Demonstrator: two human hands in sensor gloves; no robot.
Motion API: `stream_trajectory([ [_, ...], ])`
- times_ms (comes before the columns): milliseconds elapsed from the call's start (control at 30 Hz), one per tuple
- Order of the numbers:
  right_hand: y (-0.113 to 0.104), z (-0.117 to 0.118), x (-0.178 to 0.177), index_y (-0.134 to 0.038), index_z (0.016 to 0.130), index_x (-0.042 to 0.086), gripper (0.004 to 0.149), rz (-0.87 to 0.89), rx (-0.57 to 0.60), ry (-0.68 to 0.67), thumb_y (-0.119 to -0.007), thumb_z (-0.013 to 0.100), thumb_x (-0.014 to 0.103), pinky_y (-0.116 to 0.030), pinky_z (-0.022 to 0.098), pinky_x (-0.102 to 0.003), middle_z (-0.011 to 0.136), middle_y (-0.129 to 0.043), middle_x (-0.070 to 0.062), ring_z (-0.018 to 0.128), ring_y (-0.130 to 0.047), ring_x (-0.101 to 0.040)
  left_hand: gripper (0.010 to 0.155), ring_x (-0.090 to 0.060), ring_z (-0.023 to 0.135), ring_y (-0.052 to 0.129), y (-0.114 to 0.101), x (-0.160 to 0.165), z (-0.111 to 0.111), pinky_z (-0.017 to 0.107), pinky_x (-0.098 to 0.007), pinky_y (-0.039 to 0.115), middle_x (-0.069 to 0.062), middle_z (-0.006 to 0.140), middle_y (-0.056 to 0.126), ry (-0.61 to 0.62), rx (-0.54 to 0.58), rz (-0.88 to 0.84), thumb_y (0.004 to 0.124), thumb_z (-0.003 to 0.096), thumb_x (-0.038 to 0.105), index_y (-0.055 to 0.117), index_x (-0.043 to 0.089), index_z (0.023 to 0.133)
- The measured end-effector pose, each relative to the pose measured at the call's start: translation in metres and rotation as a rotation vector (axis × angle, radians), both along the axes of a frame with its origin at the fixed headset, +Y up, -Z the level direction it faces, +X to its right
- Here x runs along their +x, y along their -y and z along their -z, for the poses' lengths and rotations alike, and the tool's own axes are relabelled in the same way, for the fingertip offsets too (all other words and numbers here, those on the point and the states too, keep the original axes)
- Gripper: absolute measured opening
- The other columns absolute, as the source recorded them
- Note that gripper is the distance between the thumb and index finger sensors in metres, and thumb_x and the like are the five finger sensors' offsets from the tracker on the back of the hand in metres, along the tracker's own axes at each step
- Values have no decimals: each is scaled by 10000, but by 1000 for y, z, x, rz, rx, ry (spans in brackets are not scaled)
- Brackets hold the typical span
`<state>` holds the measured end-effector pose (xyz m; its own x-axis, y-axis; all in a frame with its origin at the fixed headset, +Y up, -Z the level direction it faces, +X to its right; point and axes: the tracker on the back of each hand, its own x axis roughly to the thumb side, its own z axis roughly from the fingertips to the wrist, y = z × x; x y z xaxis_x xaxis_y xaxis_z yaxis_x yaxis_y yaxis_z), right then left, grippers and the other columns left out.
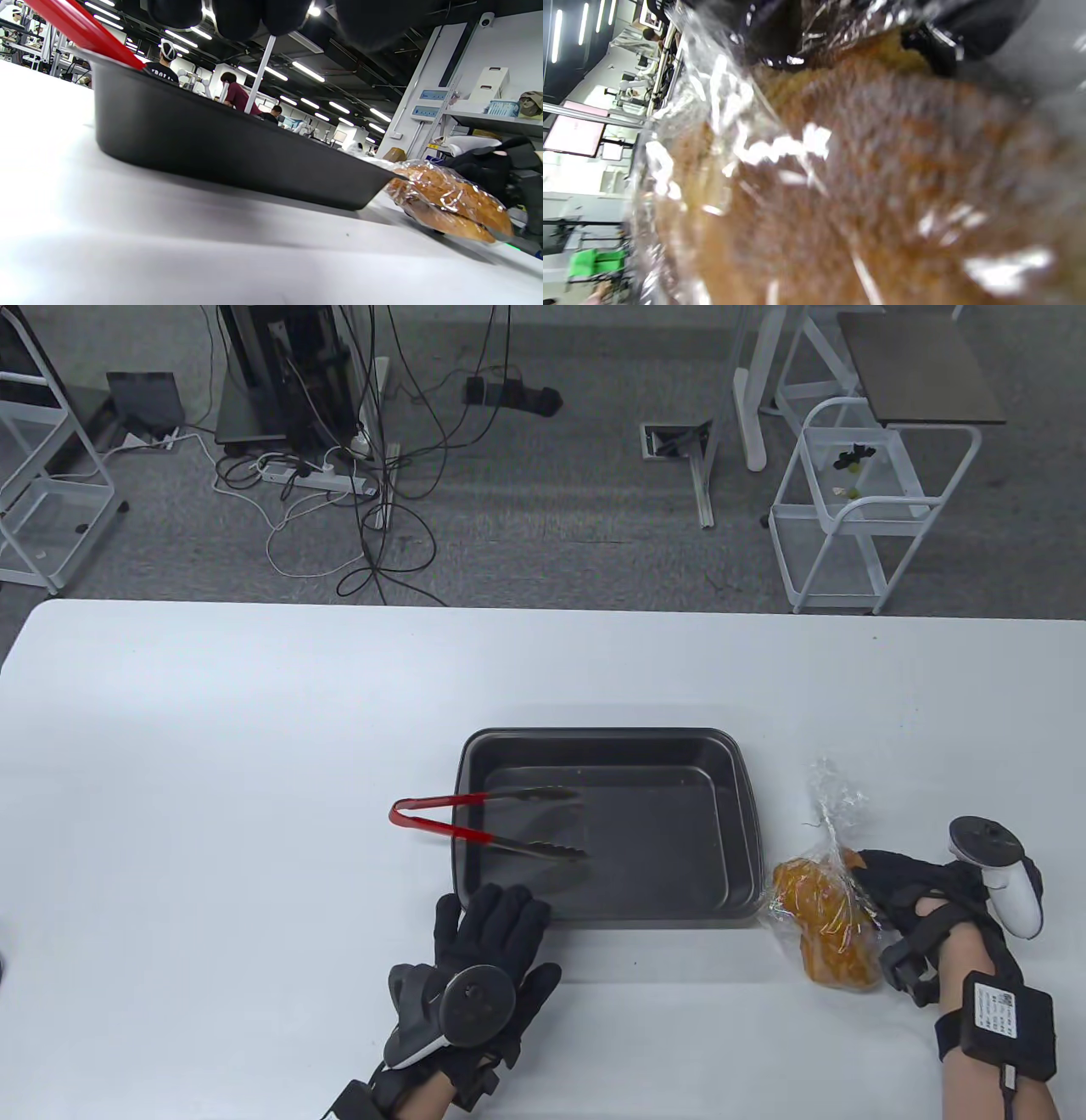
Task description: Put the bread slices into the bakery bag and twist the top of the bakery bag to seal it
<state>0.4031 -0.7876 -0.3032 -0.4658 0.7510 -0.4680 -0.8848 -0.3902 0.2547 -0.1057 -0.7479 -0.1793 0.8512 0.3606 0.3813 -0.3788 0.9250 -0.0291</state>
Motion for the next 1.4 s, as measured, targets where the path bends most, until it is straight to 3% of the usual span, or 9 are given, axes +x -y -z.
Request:
stream_trajectory([
  [233, -37, 4, -10, -593, 1008, -79, 695, -513, 170, 46, -828, 456, 271, -527, 604, -726, 940, -684, -389, 739, -825, -571, 712, -479, 1109, 516, 4, 1, 3, 798, -719, 251, -82, 1192, 497, -6, -18, 20, 723, 495, 571, 489, 269, 1096],
  [533, -107, -29, -32, -614, 1015, -71, 707, -531, 406, 28, -806, 469, 337, -464, 602, -765, 982, -628, -410, 817, -697, -659, 723, -479, 1118, 488, 4, -1, 2, 797, -718, 248, -84, 1197, 478, -21, -2, 28, 724, 493, 573, 477, 267, 1099],
  [667, -140, -51, -65, -572, 1045, -40, 741, -561, 521, -57, -806, 472, 368, -439, 609, -771, 1011, -590, -409, 853, -629, -685, 727, -482, 1129, 457, 4, -2, 2, 797, -717, 242, -89, 1202, 459, -32, 1, 34, 723, 493, 574, 470, 266, 1101],
  [833, -158, -80, -123, -542, 1078, 29, 768, -655, 662, -199, -801, 469, 419, -404, 624, -776, 1067, -516, -386, 907, -536, -693, 734, -481, 1136, 431, 3, -4, 1, 798, -715, 233, -90, 1208, 441, -38, 7, 29, 722, 493, 575, 459, 267, 1105],
  [933, -148, -95, -161, -524, 1094, 68, 783, -689, 752, -261, -794, 469, 454, -385, 633, -778, 1098, -463, -371, 934, -484, -693, 742, -478, 1140, 421, 0, -4, -1, 798, -715, 232, -89, 1211, 432, -34, 19, 33, 719, 490, 582, 453, 267, 1108],
  [1067, -116, -102, -198, -485, 1112, 95, 813, -700, 789, -300, -794, 462, 475, -337, 641, -787, 1124, -353, -365, 956, -404, -700, 748, -482, 1137, 423, -2, -7, -2, 796, -718, 235, -94, 1211, 432, -41, 26, 17, 716, 488, 587, 452, 263, 1109],
  [1200, -78, -100, -220, -448, 1114, 125, 833, -922, 797, -380, -764, 451, 517, -336, 652, -777, 1134, -298, -339, 975, -380, -680, 752, -490, 1132, 424, 0, -9, 1, 795, -718, 235, -99, 1210, 433, -56, 14, 22, 714, 488, 590, 451, 259, 1109],
  [1333, -40, -96, -224, -406, 1118, 121, 856, -896, 733, -407, -744, 451, 536, -330, 648, -776, 1129, -275, -344, 971, -361, -681, 766, -497, 1131, 412, 3, -9, 3, 794, -718, 229, -110, 1212, 420, -64, -6, 47, 709, 488, 598, 435, 252, 1114],
  [1400, -32, -94, -226, -385, 1116, 107, 864, -856, 615, -463, -739, 453, 533, -301, 646, -780, 1124, -258, -357, 968, -326, -692, 780, -498, 1133, 404, 3, -7, 3, 794, -719, 225, -113, 1214, 412, -73, -3, 77, 705, 485, 606, 418, 249, 1117],
])
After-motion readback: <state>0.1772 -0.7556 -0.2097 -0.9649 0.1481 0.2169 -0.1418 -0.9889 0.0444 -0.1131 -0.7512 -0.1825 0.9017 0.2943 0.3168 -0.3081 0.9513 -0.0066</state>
